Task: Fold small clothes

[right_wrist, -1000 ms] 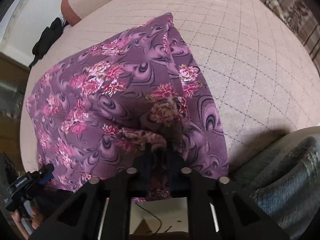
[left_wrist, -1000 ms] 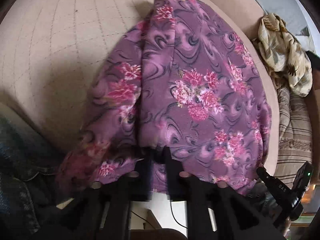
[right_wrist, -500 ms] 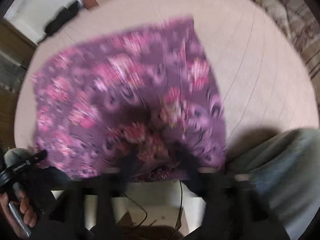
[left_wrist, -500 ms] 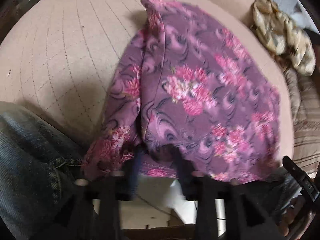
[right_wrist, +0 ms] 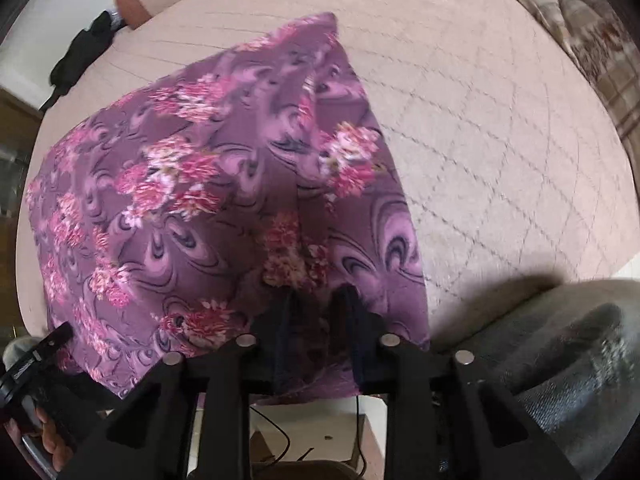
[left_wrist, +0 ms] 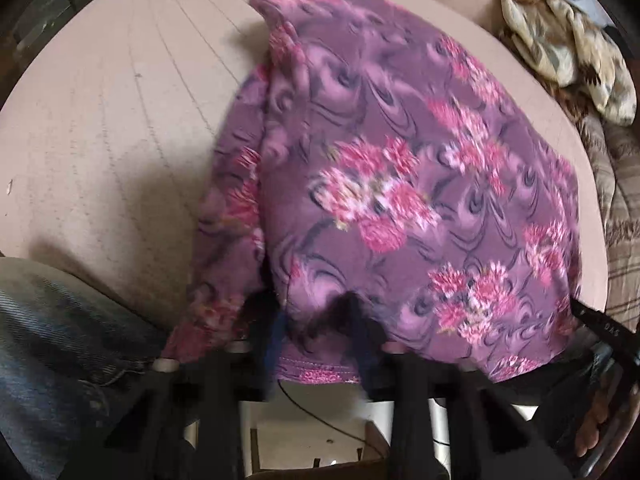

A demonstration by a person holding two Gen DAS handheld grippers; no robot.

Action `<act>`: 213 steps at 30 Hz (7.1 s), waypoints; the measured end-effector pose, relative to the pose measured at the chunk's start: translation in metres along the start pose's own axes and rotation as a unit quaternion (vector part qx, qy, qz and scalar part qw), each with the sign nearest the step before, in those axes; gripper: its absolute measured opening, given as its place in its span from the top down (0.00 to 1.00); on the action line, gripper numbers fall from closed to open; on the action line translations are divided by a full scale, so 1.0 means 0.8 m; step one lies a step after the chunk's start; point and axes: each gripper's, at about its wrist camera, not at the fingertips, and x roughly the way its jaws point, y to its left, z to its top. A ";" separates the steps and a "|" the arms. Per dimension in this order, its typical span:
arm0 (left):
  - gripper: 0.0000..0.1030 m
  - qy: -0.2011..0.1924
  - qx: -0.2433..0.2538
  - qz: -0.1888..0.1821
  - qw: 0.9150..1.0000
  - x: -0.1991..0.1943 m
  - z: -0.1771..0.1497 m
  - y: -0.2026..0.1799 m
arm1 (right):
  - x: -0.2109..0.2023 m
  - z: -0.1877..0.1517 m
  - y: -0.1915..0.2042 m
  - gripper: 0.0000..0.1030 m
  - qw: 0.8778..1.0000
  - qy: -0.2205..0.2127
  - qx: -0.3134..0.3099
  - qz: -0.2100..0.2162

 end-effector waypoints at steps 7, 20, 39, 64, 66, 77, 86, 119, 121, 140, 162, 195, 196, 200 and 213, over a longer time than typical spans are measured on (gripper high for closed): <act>0.92 0.001 0.013 -0.005 1.000 -0.015 -0.012 -0.006 | -0.060 -0.002 -0.006 0.96 0.998 -0.057 0.005 -0.040; 0.20 -0.118 -0.061 -0.100 0.986 -0.106 0.006 0.068 | -0.126 -0.019 0.035 0.26 0.979 -0.193 -0.040 -0.052; 0.38 -0.006 -0.122 -0.150 0.981 -0.008 0.035 0.124 | -0.073 0.068 0.341 0.14 0.942 -0.021 -0.239 0.234; 0.96 -0.072 -0.129 -0.282 0.948 -0.047 0.001 0.131 | 0.085 0.029 0.489 0.56 0.927 0.147 -0.344 -0.007; 0.96 -0.075 -0.119 -0.274 0.951 -0.049 0.002 0.124 | 0.089 0.026 0.489 0.69 0.924 0.140 -0.355 -0.030; 0.96 -0.195 0.063 -0.196 0.959 -0.177 -0.040 -0.020 | -0.044 0.046 0.380 0.83 0.934 0.066 -0.310 0.168; 0.96 -0.167 0.215 -0.213 0.938 -0.208 -0.040 -0.203 | -0.159 0.096 0.138 0.83 0.929 -0.033 -0.193 0.315; 0.45 0.029 0.210 -0.223 0.952 -0.038 -0.007 -0.315 | -0.050 0.125 -0.082 0.47 0.983 -0.030 0.062 0.169; 0.38 -0.003 0.186 -0.223 0.957 -0.061 0.010 -0.293 | -0.068 0.123 -0.084 0.22 0.979 -0.065 0.059 0.182; 0.12 0.039 -0.025 -0.254 0.966 0.068 0.174 -0.173 | 0.034 0.172 -0.092 0.48 0.961 0.096 0.126 0.224; 0.68 -0.010 -0.005 -0.345 0.938 -0.019 0.339 -0.128 | -0.013 0.300 0.045 0.82 0.962 0.025 -0.002 0.273; 0.46 0.010 0.018 -0.204 0.979 0.047 0.183 -0.080 | 0.041 0.169 -0.007 0.95 0.976 0.039 0.073 0.203; 0.57 0.011 0.020 -0.209 0.978 0.045 0.180 -0.078 | 0.039 0.168 -0.005 0.95 0.976 0.038 0.068 0.202; 0.90 0.007 -0.015 -0.261 0.965 0.020 0.177 -0.048 | 0.011 0.159 -0.008 0.96 0.967 0.037 0.066 0.241; 0.71 -0.017 0.047 -0.139 0.989 0.026 0.160 -0.052 | 0.016 0.129 0.032 0.65 0.994 0.013 -0.012 0.107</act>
